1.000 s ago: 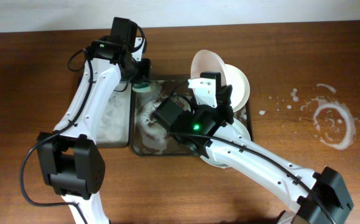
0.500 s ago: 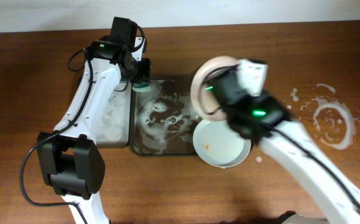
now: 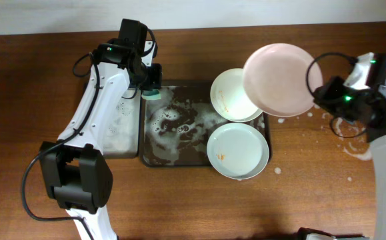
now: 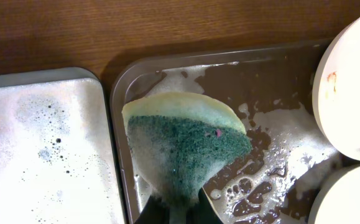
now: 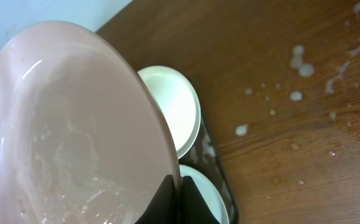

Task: Clean dirty plates on tray and stack at the side
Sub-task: 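Set the pink plate down on the table right of the tray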

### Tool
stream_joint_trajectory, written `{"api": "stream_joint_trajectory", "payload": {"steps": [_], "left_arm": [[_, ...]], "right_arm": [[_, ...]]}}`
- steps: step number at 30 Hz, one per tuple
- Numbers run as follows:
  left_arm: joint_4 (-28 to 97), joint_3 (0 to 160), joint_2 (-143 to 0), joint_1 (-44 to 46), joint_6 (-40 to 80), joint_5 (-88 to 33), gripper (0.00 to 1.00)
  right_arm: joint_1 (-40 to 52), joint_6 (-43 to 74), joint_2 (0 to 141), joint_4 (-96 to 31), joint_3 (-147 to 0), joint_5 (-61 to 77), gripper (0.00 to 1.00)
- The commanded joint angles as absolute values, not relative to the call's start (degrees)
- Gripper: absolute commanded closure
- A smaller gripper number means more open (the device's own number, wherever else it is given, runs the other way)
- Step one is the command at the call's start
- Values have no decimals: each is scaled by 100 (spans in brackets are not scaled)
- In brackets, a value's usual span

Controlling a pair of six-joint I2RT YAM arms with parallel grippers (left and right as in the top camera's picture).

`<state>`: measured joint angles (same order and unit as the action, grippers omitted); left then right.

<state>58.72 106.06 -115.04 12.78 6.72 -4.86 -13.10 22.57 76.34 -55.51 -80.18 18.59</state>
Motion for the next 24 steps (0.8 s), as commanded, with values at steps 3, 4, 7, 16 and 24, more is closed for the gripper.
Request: {"api": "stream_joint_trajectory", "payload": {"steps": [3,4,7,16,24], "left_arm": [[5909,10582,-11542,1295,727,-464,99],[5922,10582,-11542,1295,727,-464,99],[5922,10582,-11542,1295,727,-464,99],[5898,10582,-11552,1297,729,-467,99],[5854,10582,-11705,1297,729,-467,99]], "right_arm": [[-2655,2032,7915,-5529,-8025,2364,96],[-2880,1953,8049,-5533,-8025,2359,96],[-3555,1931,8639,-5533,-8025,2362,96],[-4703,2150,10296,-5247,-8025,950,96],[-4689,2165,10829,-4403,-8023,377,96]]}}
